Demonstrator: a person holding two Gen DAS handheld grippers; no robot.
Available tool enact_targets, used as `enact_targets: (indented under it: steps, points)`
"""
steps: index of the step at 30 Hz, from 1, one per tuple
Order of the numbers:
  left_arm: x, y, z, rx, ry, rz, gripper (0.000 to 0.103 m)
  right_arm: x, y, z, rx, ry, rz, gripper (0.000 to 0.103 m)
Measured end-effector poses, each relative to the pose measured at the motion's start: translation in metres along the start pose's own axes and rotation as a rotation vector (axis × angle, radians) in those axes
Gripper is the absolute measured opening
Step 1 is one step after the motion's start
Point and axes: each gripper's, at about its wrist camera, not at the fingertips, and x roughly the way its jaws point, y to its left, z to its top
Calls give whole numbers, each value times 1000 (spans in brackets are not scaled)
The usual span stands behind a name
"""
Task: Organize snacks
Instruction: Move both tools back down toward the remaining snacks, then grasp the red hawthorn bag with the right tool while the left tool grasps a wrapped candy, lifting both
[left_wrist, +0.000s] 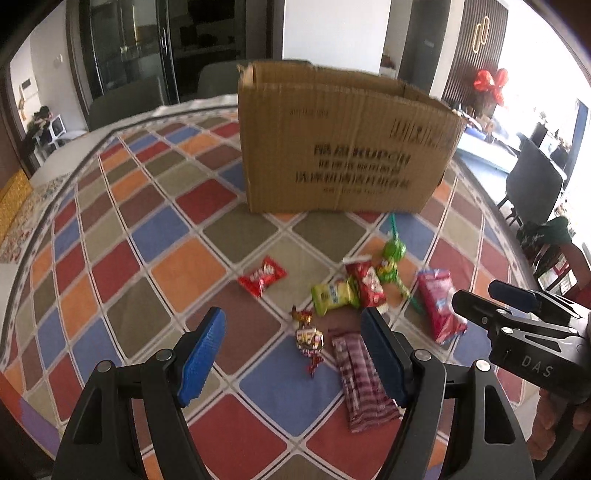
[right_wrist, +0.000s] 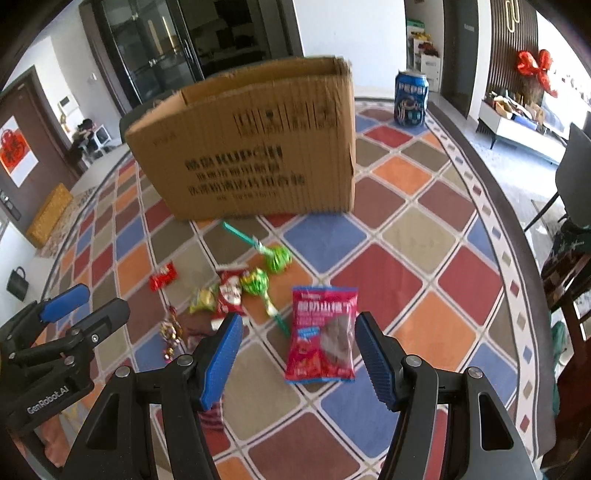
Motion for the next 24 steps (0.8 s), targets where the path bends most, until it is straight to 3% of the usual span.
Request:
enact_targets:
  steps: [8,19,24]
  points:
    - [26,-1,-13,-1,82,-2,75,22,-7,-15,26,85,-5,64]
    - [50,1,-17,-6,135,-5,74,40,-12,-14,31,116,-33,64]
    - [60,2,-16,-4,155,-12,63,50,-16,-13,41,129,-35,64]
